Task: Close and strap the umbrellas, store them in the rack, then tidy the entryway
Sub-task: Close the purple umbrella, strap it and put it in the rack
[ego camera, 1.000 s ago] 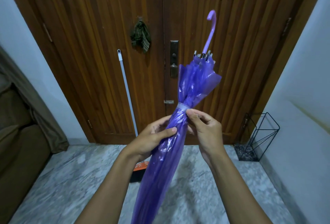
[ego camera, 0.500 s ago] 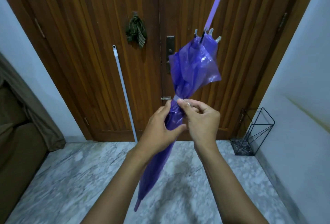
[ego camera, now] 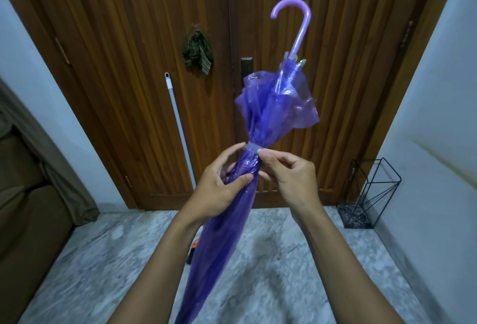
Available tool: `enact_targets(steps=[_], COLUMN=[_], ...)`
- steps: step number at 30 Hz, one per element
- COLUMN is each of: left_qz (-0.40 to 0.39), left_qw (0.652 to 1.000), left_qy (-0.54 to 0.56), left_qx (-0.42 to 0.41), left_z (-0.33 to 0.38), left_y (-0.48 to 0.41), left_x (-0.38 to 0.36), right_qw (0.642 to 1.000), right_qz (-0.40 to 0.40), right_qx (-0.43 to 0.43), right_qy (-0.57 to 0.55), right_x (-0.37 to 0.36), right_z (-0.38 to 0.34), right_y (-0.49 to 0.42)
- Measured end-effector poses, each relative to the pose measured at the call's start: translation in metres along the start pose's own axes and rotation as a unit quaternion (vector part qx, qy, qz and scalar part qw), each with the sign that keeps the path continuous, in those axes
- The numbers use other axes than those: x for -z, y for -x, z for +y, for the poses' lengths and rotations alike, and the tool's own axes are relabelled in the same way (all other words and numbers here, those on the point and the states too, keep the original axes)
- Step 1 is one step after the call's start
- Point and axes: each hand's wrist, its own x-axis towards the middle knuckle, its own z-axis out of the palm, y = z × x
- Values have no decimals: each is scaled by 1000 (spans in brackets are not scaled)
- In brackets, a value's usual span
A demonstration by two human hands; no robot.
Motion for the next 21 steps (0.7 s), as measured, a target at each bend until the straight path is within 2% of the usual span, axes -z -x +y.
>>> enact_targets(steps=[6,13,21], left_qz=[-14,-20,-33], left_qw=[1000,1000,999], left_qy=[11,13,5], left_qx=[6,9,17], left_z=[-3,-3,1], left_y=[1,3,2], left_x=[0,-7,-9], right_qw=[998,996,990], right_qz=[-42,-48,-66], right_qx=[-8,-66,-99], right_qy=[52,-42,-70], right_x=[8,12,16], right_z=[4,11,14], right_y=[-5,-5,-8])
